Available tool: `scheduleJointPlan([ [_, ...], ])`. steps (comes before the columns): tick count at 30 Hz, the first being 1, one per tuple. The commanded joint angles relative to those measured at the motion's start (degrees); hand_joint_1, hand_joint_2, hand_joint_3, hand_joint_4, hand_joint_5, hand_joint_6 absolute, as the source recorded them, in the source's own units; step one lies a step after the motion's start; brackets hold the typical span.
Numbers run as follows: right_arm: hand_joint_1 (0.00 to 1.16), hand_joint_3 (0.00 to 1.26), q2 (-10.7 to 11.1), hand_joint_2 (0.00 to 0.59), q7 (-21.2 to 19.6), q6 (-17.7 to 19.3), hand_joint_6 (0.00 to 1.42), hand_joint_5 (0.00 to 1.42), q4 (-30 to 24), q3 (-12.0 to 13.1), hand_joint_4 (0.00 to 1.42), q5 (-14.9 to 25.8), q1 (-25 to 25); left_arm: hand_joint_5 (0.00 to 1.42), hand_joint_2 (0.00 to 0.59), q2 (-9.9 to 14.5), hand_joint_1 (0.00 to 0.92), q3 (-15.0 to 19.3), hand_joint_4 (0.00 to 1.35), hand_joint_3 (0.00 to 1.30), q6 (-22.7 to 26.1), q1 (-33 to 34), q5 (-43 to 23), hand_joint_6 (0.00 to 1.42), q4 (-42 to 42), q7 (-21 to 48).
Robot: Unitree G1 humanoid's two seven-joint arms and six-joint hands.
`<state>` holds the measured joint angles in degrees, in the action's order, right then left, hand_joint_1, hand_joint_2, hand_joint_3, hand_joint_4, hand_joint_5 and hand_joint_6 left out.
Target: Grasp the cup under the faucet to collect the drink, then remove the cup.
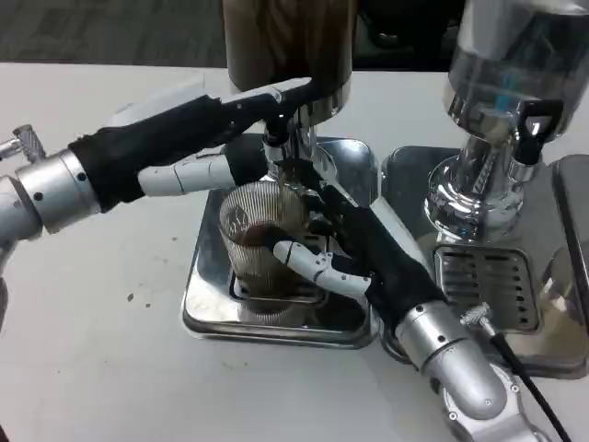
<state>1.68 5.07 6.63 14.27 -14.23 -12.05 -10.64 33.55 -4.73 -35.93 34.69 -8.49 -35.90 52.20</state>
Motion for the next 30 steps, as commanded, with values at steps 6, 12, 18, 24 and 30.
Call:
scheduleJointPlan([
  [6, 0.58, 0.05, -0.8, 0.278, 0.1, 3.1, 0.16, 0.09, 2.6, 0.4, 0.04, 0.9, -1.4, 0.02, 0.025, -0.1, 0.000, 1.6, 0.01, 0.11, 1.8, -2.4, -1.0, 0.01, -0.5, 1.5],
  [12, 0.58, 0.05, -0.8, 0.278, -0.6, 3.5, 0.16, 0.09, 3.0, 0.4, 0.04, 0.2, -0.7, 0.04, 0.032, -1.5, 0.000, 3.3, 0.02, 0.12, 3.0, -2.0, -4.8, 0.01, -0.5, 2.9],
  [18, 0.58, 0.06, -0.8, 0.278, -1.0, 3.7, 0.16, 0.09, 3.1, 0.4, 0.04, 0.1, -0.2, 0.06, 0.041, -2.4, 0.000, 5.1, 0.04, 0.14, 4.1, -1.5, -6.8, 0.02, 1.1, 4.5],
  [24, 0.58, 0.07, -0.6, 0.278, -1.3, 3.9, 0.15, 0.09, 3.2, 0.2, 0.04, -0.5, -0.3, 0.08, 0.047, -2.7, 0.000, 6.9, 0.05, 0.16, 5.1, -1.8, -8.4, 0.03, 3.8, 5.1],
  [30, 0.58, 0.07, -0.7, 0.278, -1.4, 3.9, 0.14, 0.08, 3.3, 0.2, 0.04, -0.4, -0.3, 0.09, 0.047, -2.7, 0.000, 8.5, 0.07, 0.17, 6.8, -2.6, -10.3, 0.04, 7.7, 5.3],
])
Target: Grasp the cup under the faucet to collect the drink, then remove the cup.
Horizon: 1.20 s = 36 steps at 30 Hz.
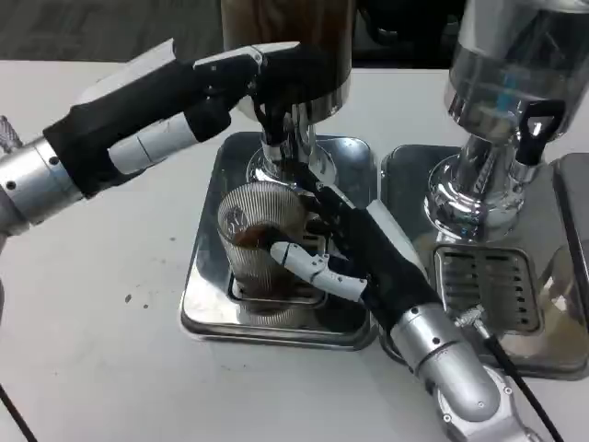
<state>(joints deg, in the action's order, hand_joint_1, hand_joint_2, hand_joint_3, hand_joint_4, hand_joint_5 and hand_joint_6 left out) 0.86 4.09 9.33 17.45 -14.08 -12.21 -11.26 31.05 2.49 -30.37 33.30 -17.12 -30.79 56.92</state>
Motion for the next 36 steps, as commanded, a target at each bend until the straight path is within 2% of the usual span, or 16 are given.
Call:
scheduleJointPlan([
  [1, 0.58, 0.07, 0.1, 0.278, -0.5, 1.2, 0.14, 0.08, 0.1, 0.0, 0.04, -0.2, 0.3, 0.09, 0.047, -0.2, 0.000, 1.6, 0.08, 0.17, 1.5, -1.4, -1.9, 0.04, 3.3, 0.6],
  [12, 0.58, 0.07, 0.2, 0.278, -0.6, 1.9, 0.14, 0.08, -0.3, 0.3, 0.04, 0.1, 1.0, 0.13, 0.060, -0.3, 0.000, 5.8, 0.10, 0.20, 3.6, -4.1, -6.8, 0.08, 11.5, -0.4],
  [15, 0.58, 0.07, 0.3, 0.278, -0.7, 2.1, 0.13, 0.08, -0.5, 0.3, 0.04, 0.0, 1.1, 0.13, 0.061, 0.3, 0.000, 7.3, 0.11, 0.20, 3.9, -6.2, -7.4, 0.08, 14.3, -0.8],
  [22, 0.59, 0.02, 0.8, 0.257, -1.0, 3.2, 0.13, 0.07, -0.1, 0.7, 0.04, -0.1, 1.2, 0.17, 0.065, 1.3, 0.000, 12.4, 0.13, 0.21, 4.5, -14.9, -7.8, 0.13, 15.7, -2.6],
  [27, 0.60, 0.00, 1.6, 0.226, -0.8, 4.8, 0.11, 0.03, 2.3, 1.5, 0.00, 0.4, 0.2, 0.22, 0.076, 1.9, 0.000, 16.3, 0.17, 0.23, 4.8, -22.1, -6.9, 0.17, 14.9, -4.8],
  [36, 0.64, 0.00, 1.2, 0.199, -2.1, 6.9, 0.10, 0.00, 6.4, 1.5, 0.00, -0.7, -1.5, 0.24, 0.079, 2.4, 0.001, 16.1, 0.18, 0.23, 4.1, -24.2, -4.1, 0.19, 10.3, -6.0],
])
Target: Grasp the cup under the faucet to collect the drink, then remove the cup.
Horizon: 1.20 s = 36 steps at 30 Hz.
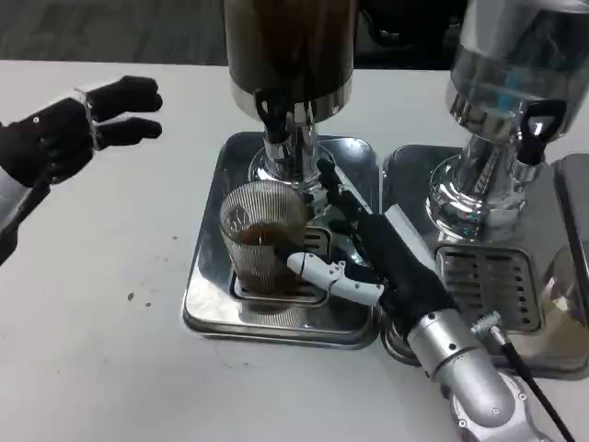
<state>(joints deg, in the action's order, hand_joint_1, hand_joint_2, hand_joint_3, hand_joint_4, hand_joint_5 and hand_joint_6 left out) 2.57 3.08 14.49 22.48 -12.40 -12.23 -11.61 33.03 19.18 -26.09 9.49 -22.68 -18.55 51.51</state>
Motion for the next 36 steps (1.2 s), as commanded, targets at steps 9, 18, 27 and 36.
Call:
scheduleJointPlan([
  [9, 0.68, 0.00, -1.1, 0.191, -3.2, 1.5, 0.01, 0.00, 2.1, -0.5, 0.00, -2.5, -1.4, 0.25, 0.088, -0.3, 0.003, -2.3, 0.19, 0.23, -1.2, -0.2, 3.7, 0.19, -6.5, -0.9],
  [18, 0.65, 0.00, -1.4, 0.191, -2.1, 2.4, 0.00, 0.00, 3.6, -1.3, 0.00, -2.0, -2.1, 0.25, 0.098, -0.1, 0.006, -3.4, 0.19, 0.24, -2.1, 0.3, 4.9, 0.20, -9.8, -1.1],
  [27, 0.55, 0.00, -1.9, 0.185, 0.4, 7.2, 0.00, 0.00, 8.2, -1.1, 0.00, 0.1, -3.2, 0.25, 0.104, -0.1, 0.023, -3.6, 0.20, 0.26, -2.7, 0.1, 5.8, 0.20, -11.8, -1.6],
  [36, 0.56, 0.00, -2.6, 0.171, -1.7, 8.4, 0.00, 0.00, 10.7, -2.1, 0.00, -2.4, -3.5, 0.27, 0.112, 0.2, 0.029, -3.8, 0.23, 0.30, -2.5, 0.0, 5.9, 0.20, -12.6, -1.6],
])
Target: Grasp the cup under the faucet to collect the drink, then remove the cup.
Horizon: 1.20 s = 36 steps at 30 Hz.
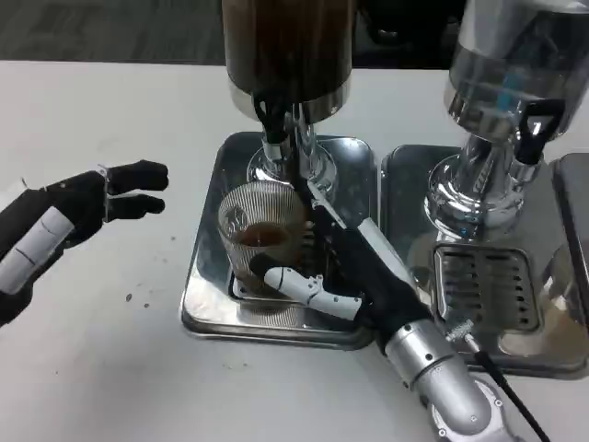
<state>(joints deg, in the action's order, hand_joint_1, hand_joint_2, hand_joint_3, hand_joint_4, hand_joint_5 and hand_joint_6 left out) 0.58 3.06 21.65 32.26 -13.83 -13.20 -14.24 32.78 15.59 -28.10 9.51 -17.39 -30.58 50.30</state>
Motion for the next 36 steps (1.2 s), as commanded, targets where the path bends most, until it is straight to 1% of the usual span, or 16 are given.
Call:
scheduleJointPlan([
  [1, 0.56, 0.00, -0.7, 0.171, -2.2, 1.1, 0.00, 0.00, 0.9, -0.8, 0.00, -1.9, -0.9, 0.27, 0.112, 0.5, 0.029, -0.2, 0.23, 0.30, -0.4, 0.0, 0.6, 0.20, -0.5, -0.4],
  [3, 0.58, 0.00, -1.1, 0.166, -3.6, 0.5, 0.00, 0.00, 0.9, -1.2, 0.00, -3.0, -0.8, 0.27, 0.112, 0.6, 0.029, -0.2, 0.23, 0.30, -0.4, -0.1, 0.6, 0.20, -0.5, -0.4],
  [7, 0.59, 0.00, -1.8, 0.166, -5.6, -0.5, 0.00, 0.00, 1.1, -1.9, 0.00, -4.6, -0.9, 0.27, 0.113, 0.7, 0.029, -0.1, 0.23, 0.31, -0.3, -0.3, 0.6, 0.20, -0.4, -0.4],
  [13, 0.59, 0.00, -3.1, 0.166, -7.6, -0.8, 0.01, 0.00, 2.6, -3.0, 0.00, -6.4, -2.1, 0.27, 0.114, 1.0, 0.029, 0.0, 0.23, 0.31, 0.0, -0.8, 0.7, 0.20, -0.4, -0.4],
  [18, 0.59, 0.00, -3.8, 0.166, -9.0, -1.0, 0.01, 0.00, 4.1, -3.9, 0.00, -7.4, -3.3, 0.28, 0.117, 1.3, 0.029, 0.1, 0.25, 0.33, 0.2, -1.2, 0.8, 0.20, -0.4, -0.6],
  [26, 0.60, 0.00, -4.7, 0.171, -12.4, -5.7, 0.03, 0.00, 4.1, -5.6, 0.00, -10.4, -4.2, 0.28, 0.121, 1.6, 0.029, -0.1, 0.25, 0.33, 0.4, -1.6, 0.9, 0.20, -0.3, -0.9],
  [32, 0.60, 0.00, -5.2, 0.171, -13.1, -7.5, 0.06, 0.00, 5.0, -6.4, 0.00, -11.0, -4.9, 0.29, 0.124, 1.6, 0.017, -0.3, 0.26, 0.34, 0.6, -1.6, 1.2, 0.20, -0.4, -1.1],
  [36, 0.61, 0.00, -5.6, 0.175, -14.2, -8.2, 0.13, 0.00, 5.5, -7.4, 0.00, -11.7, -5.2, 0.29, 0.124, 1.7, 0.015, -0.4, 0.26, 0.34, 0.7, -1.8, 1.4, 0.20, -0.5, -1.2],
])
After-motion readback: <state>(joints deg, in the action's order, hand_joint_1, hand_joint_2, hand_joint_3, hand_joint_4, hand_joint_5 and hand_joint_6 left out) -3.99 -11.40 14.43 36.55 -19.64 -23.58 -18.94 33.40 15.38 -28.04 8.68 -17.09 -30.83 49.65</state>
